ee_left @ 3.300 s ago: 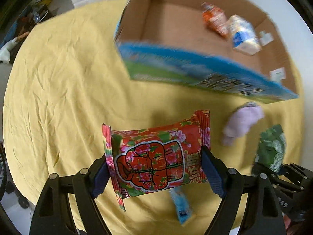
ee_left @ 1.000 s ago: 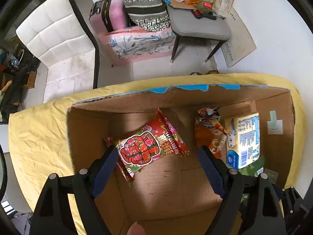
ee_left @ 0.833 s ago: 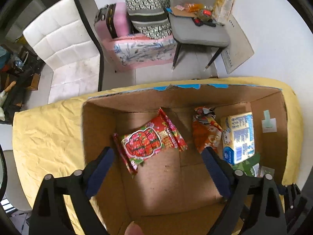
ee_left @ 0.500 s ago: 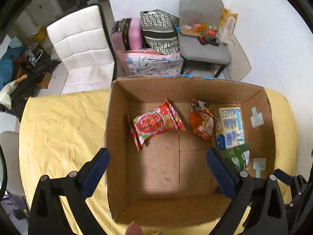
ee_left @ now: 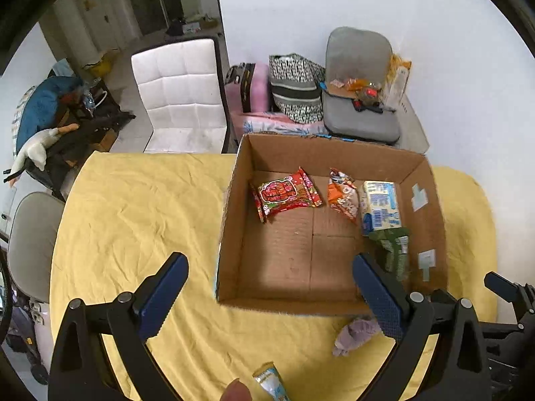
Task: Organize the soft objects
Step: 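Grasp the blue tube snack with the left tool while the right tool grasps the lavender sock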
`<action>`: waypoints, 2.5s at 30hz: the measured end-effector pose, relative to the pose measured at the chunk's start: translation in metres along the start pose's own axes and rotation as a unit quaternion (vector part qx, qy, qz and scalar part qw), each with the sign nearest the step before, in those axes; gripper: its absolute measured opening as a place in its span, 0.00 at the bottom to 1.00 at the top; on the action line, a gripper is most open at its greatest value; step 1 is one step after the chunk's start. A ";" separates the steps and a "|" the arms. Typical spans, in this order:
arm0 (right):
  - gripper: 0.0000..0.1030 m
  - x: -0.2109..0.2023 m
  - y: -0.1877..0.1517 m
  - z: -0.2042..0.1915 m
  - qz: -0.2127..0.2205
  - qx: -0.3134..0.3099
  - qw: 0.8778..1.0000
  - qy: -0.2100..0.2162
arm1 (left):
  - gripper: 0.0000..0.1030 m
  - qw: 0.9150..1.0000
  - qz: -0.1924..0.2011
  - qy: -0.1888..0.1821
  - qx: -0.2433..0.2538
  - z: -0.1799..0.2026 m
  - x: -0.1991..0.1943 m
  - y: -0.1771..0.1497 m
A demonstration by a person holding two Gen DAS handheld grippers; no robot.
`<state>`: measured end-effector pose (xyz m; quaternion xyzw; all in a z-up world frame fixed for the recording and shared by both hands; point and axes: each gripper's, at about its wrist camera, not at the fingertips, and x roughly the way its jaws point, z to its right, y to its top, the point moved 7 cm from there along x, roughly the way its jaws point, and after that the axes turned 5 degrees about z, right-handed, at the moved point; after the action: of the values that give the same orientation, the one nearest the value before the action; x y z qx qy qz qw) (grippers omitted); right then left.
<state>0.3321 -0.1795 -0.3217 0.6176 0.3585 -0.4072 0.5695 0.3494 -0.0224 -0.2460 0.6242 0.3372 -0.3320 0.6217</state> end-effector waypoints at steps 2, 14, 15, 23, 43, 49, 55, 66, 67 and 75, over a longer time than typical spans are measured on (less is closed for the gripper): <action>1.00 -0.016 -0.003 0.001 0.015 -0.001 1.000 0.004 | 0.98 1.000 0.010 0.003 -0.004 0.001 -0.015 -0.006; 1.00 -0.053 -0.041 0.019 0.033 0.011 0.999 0.039 | 0.98 0.999 -0.024 0.023 -0.037 -0.006 -0.033 -0.075; 1.00 -0.052 -0.046 0.022 0.028 0.011 0.999 0.040 | 0.98 0.998 -0.035 0.026 -0.040 -0.008 -0.027 -0.085; 1.00 0.019 -0.112 0.042 -0.074 0.031 0.995 0.056 | 0.97 0.977 -0.195 0.028 -0.083 -0.015 0.060 -0.216; 0.94 0.134 -0.144 0.027 -0.140 0.141 0.976 0.088 | 0.19 0.946 -0.318 0.062 -0.007 0.013 0.132 -0.266; 0.86 0.158 -0.138 0.018 -0.143 0.190 0.968 0.085 | 0.19 0.953 -0.299 0.046 0.004 0.010 0.139 -0.245; 0.47 0.164 -0.137 0.005 -0.138 0.175 0.972 0.073 | 0.19 0.954 -0.297 0.033 0.011 -0.004 0.143 -0.231; 0.38 0.116 -0.202 -0.007 -0.244 -0.018 0.969 0.027 | 0.19 0.962 -0.270 0.005 0.047 0.008 0.108 -0.232; 0.38 0.115 -0.206 -0.006 -0.244 -0.020 0.969 0.020 | 0.19 0.961 -0.272 0.002 0.052 0.010 0.110 -0.235; 0.57 0.142 -0.214 -0.011 -0.234 0.049 0.971 0.012 | 0.19 0.956 -0.284 0.002 0.071 0.016 0.118 -0.249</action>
<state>0.1975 -0.1514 -0.5390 0.5483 0.4799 -0.5388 0.4228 0.2067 -0.0376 -0.4817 0.5455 0.4778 -0.5167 0.4551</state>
